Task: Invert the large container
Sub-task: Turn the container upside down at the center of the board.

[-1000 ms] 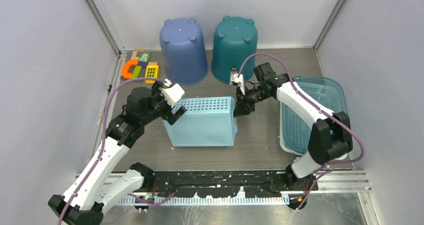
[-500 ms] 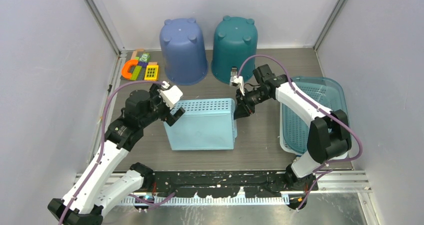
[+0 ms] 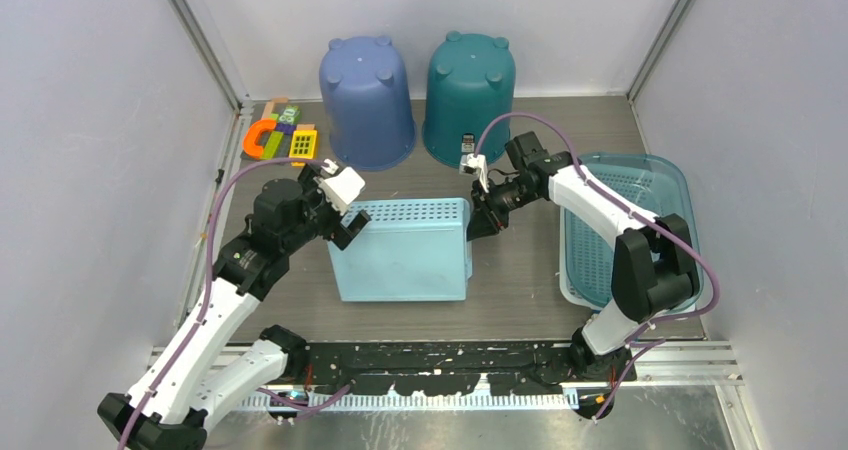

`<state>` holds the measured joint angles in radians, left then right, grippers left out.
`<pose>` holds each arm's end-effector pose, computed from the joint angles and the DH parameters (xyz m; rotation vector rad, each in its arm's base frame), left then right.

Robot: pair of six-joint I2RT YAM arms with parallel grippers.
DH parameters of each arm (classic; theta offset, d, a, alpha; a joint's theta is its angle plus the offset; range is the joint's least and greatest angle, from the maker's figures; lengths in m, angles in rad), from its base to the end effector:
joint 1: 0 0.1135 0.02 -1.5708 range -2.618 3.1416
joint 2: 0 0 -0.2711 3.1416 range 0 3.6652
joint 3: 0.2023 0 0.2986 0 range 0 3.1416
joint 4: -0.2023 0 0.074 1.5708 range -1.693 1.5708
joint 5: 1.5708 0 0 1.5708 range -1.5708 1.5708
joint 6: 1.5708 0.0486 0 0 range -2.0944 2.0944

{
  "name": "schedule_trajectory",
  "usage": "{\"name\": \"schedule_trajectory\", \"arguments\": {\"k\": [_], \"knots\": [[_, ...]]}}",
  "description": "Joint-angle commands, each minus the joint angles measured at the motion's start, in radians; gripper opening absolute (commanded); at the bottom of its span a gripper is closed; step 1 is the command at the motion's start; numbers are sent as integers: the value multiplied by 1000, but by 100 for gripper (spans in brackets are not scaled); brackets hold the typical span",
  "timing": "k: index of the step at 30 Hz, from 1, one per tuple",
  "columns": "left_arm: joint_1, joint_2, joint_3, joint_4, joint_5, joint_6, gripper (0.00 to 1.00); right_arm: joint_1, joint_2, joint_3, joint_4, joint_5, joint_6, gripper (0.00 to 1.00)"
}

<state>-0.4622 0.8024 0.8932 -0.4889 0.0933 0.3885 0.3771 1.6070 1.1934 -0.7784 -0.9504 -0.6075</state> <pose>0.2041 -0.1067 0.3473 0.8680 1.7681 -0.1400 0.3198 0.1692 0.2268 -1.3530 2.0181 1.1826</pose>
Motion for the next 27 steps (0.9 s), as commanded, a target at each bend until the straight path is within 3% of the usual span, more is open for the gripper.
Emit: {"name": "schedule_trajectory", "arguments": {"k": [1,27], "knots": [[8,7,-9,46,-16,-19,99,-4,-3,-13,62,-22,45,1],[22,12,-10,58,-25,-29,99,-23,71,-60,233,-43,237,1]]}}
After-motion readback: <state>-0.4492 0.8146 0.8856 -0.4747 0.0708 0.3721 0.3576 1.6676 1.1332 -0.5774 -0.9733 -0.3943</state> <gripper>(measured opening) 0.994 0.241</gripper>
